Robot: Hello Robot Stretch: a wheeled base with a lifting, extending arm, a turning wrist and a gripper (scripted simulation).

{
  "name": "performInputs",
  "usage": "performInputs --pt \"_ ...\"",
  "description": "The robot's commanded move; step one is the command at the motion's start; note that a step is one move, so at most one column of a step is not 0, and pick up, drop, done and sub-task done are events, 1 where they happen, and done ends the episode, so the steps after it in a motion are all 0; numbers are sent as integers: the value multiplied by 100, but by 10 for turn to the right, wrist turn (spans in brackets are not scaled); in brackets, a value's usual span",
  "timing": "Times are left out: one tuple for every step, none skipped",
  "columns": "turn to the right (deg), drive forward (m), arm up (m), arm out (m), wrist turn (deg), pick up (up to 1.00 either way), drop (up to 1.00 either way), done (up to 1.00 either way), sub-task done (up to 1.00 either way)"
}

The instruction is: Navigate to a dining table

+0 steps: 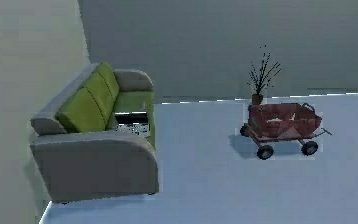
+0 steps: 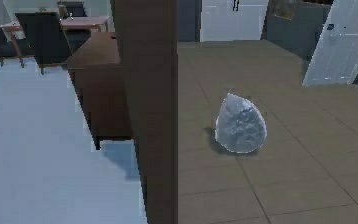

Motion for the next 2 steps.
performInputs --pt "420 0 0 0 0 0 0 0 0" --pt "0 100 0 0 0 0 0 0 0"
